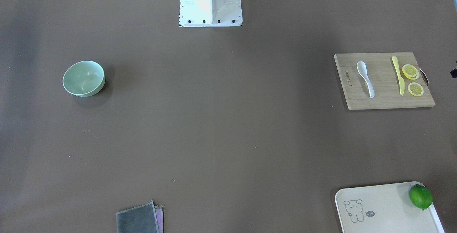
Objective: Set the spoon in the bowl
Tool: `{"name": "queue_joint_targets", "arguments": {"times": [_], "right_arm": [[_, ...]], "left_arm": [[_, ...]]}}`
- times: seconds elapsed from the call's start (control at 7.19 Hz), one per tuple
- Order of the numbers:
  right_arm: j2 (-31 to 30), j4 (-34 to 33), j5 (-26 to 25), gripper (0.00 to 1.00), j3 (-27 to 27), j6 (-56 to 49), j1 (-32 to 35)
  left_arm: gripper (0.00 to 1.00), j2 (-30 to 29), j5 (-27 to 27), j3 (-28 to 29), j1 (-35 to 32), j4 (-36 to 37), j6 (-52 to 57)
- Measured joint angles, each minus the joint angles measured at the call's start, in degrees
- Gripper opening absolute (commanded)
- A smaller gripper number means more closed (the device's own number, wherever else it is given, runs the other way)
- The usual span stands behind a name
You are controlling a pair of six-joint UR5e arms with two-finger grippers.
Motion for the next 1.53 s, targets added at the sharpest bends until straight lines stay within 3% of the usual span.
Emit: {"name": "queue_joint_targets", "arguments": {"times": [0.56,1.53], "right_arm": [[0.08,0.37,-0.09,1.0,0.09,-0.03,0.0],[0.86,0.68,2.49,1.0,1.76,0.8,-2.63]], "left_arm": [[0.98,0.14,5.04,-1.39,1.84,0.09,0.5],[0.98,1.26,4.93,-5.85,2.06,-1.18,0.28]]}}
